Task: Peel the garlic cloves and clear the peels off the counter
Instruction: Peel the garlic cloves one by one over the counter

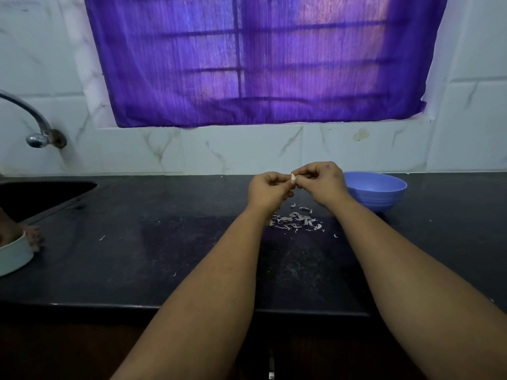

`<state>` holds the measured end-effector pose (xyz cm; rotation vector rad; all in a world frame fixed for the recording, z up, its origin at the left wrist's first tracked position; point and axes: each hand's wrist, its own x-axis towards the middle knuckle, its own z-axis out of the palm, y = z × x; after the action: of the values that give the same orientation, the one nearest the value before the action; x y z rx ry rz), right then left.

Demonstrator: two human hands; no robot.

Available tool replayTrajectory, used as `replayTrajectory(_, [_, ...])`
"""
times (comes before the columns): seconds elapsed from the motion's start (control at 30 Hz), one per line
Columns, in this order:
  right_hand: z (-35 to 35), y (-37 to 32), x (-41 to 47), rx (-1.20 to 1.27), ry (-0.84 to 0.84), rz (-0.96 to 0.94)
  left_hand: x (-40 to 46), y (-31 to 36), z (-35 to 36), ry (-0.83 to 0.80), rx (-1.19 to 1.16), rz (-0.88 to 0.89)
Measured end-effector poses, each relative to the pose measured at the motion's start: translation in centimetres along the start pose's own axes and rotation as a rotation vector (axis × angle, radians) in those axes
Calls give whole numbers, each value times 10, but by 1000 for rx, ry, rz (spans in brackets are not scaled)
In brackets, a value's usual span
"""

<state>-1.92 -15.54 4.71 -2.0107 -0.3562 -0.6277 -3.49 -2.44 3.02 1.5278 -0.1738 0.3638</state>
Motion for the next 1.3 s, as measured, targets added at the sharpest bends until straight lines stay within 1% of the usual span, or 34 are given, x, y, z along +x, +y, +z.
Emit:
replayTrajectory(0.07, [0,0,0,24,-17,19,1,-1,0,-3,-34,-30])
replayTrajectory(0.17, [2,1,1,166,-34,95,1,-1,0,1,-64,-36])
replayTrajectory(0.3, [4,0,2,332,-42,138,1,-1,-1,38,-13,-7])
replayTrajectory(0.33, [4,0,1,339,-48,128,1,-1,-1,44,1,4])
replayTrajectory(0.47, [3,2,-1,234,-52,80,2,-2,0,47,26,37])
replayTrajectory(0.57, [4,2,-1,293,-53,87,3,-2,1,25,-32,29])
replayTrajectory(0.67, [3,2,-1,302,-45,78,4,-2,3,29,-92,18])
replayTrajectory(0.83, [4,5,2,262,14,98,2,-2,1,23,-120,85])
replayTrajectory(0.9, [5,4,2,276,10,114,2,-1,2,14,-152,95])
replayTrajectory(1.1, [4,4,2,296,0,95,-1,0,4,-63,-171,35])
replayTrajectory(1.3, [3,6,4,307,-25,90,-2,3,2,-85,-197,30])
